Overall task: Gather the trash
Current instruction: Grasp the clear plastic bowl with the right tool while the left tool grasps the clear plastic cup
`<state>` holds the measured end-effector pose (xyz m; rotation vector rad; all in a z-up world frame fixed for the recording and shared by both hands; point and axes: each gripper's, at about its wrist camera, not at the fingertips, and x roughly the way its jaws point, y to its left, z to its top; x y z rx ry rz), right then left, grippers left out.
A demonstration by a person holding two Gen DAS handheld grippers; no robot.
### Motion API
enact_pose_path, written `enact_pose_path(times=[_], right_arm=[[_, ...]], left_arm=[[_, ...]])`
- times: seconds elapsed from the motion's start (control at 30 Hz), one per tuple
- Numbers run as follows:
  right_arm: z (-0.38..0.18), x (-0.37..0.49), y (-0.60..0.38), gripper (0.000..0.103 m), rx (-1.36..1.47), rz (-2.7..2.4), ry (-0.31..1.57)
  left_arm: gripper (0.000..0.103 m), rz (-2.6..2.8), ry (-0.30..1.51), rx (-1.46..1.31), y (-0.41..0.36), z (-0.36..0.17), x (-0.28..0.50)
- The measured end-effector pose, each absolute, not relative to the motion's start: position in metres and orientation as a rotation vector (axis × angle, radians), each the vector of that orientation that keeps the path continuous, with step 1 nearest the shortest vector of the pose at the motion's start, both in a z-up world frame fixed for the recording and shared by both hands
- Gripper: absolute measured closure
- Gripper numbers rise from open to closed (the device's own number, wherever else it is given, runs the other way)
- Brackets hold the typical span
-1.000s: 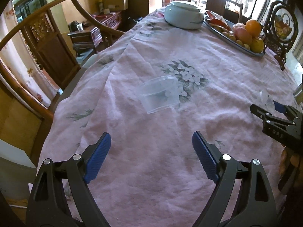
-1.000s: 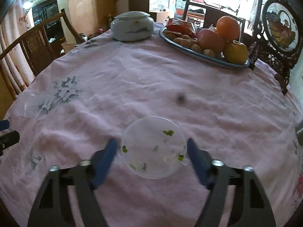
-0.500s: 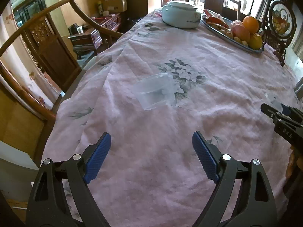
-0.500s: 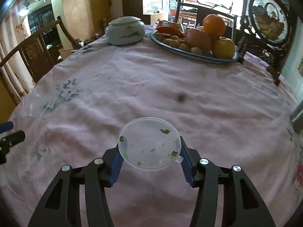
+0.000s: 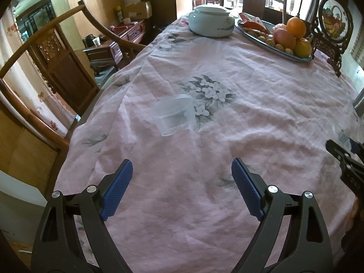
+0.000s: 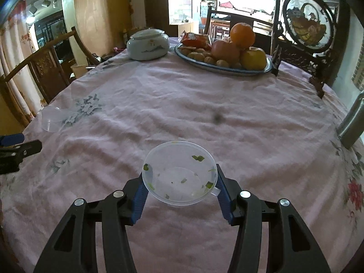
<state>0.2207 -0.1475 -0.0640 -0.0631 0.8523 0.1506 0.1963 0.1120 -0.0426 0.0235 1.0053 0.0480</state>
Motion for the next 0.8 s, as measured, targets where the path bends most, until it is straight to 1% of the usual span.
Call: enact_pose_path(times=[0.17,0.8], right_arm=[[-0.061,0.208,-0.153,0.049,-0.037,0.154,0.814],[-0.054,0.2,-0.157,0.049,0.021,0.272,0.806]], left_arm=[[0.016,0.084,1.019,0.016,0.115,-0.044,0.204],[0.016,0.177,1.122,-0.085,0.128,-0.063,0.264]])
